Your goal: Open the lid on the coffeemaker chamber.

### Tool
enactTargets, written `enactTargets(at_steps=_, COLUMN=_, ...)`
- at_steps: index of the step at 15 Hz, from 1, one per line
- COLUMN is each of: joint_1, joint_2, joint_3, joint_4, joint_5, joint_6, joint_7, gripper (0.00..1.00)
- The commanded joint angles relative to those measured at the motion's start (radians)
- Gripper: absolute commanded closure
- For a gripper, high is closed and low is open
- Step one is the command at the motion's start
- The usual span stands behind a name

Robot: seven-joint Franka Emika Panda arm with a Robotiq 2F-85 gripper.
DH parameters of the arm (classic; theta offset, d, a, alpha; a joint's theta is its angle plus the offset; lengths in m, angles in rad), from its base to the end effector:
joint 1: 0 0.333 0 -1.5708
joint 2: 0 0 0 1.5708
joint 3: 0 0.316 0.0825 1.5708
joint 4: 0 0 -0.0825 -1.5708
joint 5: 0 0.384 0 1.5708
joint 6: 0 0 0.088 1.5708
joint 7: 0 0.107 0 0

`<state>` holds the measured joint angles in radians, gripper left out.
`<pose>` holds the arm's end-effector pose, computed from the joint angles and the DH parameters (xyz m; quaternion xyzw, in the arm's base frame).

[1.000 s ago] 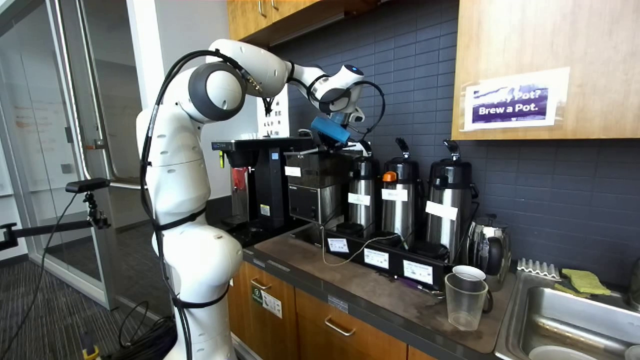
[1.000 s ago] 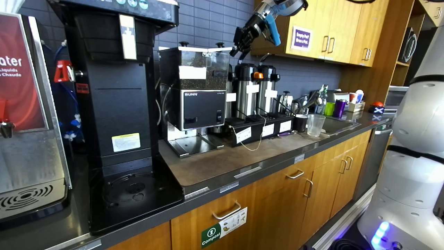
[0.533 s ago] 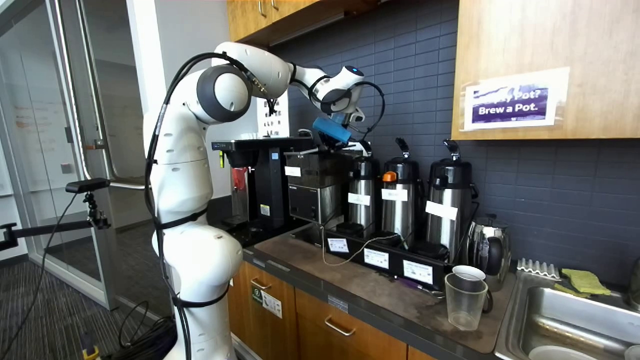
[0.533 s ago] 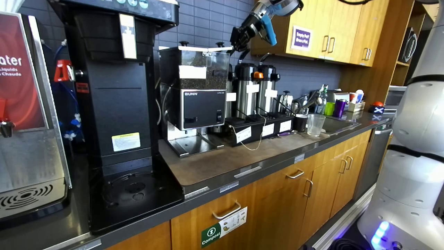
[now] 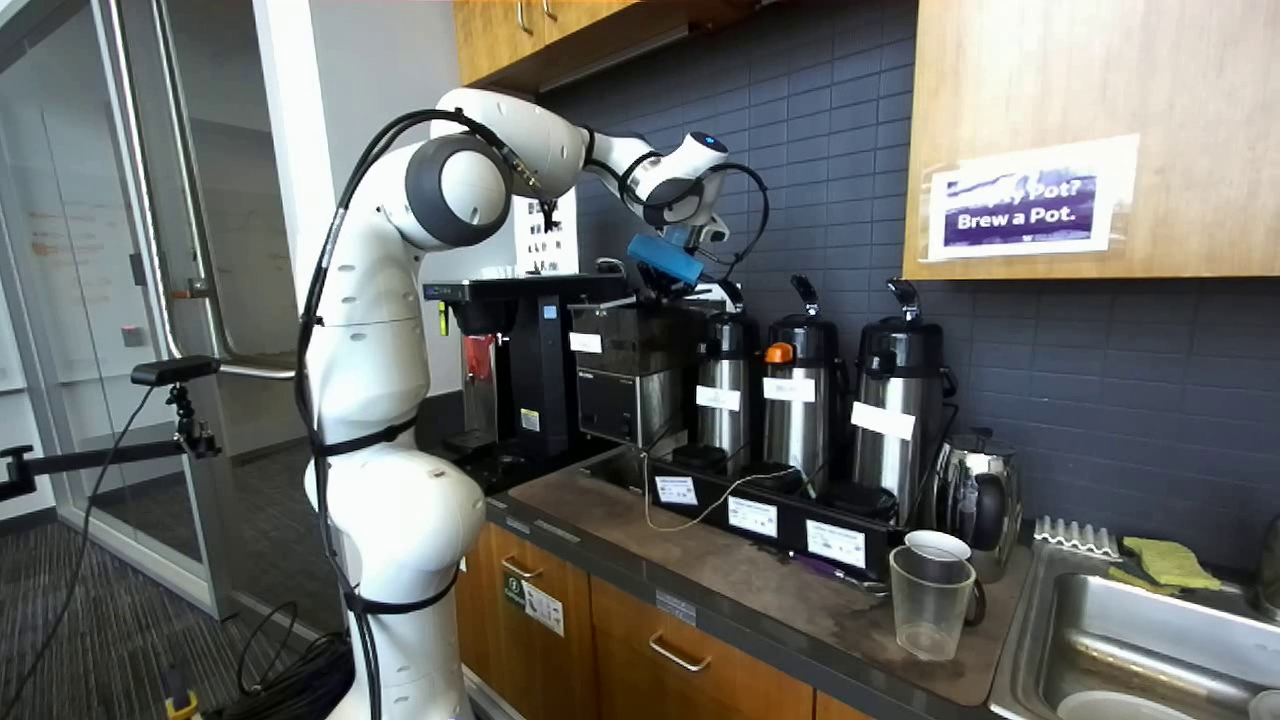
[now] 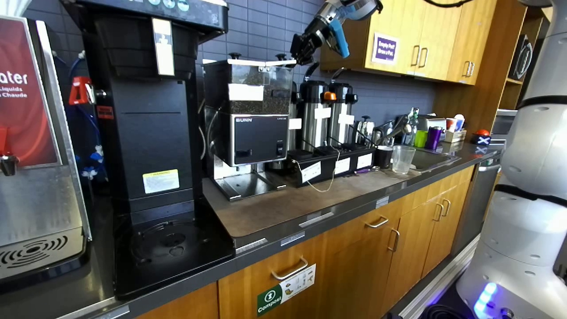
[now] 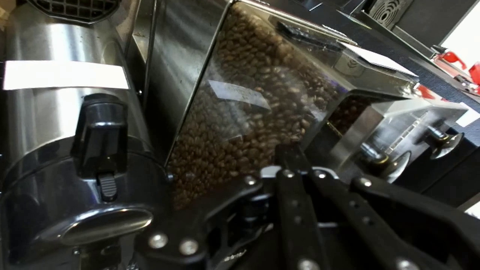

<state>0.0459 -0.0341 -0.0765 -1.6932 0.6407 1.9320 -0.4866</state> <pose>0.5772 0.0228 0.6343 -0.9315 -0.1439 -0.2035 0.2650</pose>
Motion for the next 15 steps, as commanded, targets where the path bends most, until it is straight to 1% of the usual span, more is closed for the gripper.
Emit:
enactTargets(at_steps=1, joint_1=-0.017, joint_2=0.013, joint_3=0.022, joint_4=0.041, joint_5=0.02, joint_6=-0.036, joint_7=-0.018, gripper=1.0)
enactTargets(at_steps=15, joint_1=-0.012, joint_2=-0.018, joint_3=0.032, joint_4=0.058, joint_5=0.032, joint_6=-0.088, joint_7=-0.074, gripper=1.0)
